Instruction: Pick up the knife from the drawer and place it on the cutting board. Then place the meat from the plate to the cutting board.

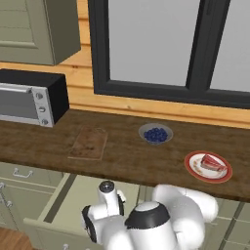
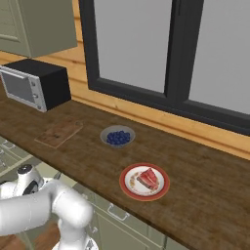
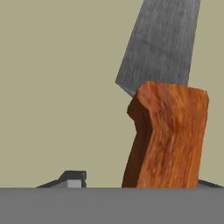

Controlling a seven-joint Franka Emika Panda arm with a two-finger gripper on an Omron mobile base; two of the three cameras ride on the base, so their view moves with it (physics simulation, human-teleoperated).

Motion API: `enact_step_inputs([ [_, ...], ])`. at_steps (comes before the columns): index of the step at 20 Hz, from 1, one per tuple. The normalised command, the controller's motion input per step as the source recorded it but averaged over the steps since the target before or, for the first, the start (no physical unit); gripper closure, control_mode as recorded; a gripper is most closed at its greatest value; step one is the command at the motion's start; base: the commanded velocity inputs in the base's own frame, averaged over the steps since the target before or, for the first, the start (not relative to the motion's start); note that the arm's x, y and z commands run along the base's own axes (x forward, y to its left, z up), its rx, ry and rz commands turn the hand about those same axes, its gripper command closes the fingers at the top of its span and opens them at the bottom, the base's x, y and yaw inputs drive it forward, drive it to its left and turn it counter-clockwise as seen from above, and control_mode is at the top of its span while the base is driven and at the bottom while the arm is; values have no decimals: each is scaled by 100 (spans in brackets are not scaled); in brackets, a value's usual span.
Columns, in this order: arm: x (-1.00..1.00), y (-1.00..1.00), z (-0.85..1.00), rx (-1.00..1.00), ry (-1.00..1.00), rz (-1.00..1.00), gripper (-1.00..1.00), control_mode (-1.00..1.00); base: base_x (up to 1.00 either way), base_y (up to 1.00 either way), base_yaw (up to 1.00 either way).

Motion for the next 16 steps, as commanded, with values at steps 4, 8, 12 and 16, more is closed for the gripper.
enact_step_inputs([
  [4,-18,2,-9,12,9,10,100,-100,0,0,0],
  [8,-76,34,27,14,8,24,100,-100,0,0,0],
  [12,-78,55,59,9,8,23,100,-100,0,0,0],
  [16,-19,26,100,7,-2,10,100,-100,0,0,0],
])
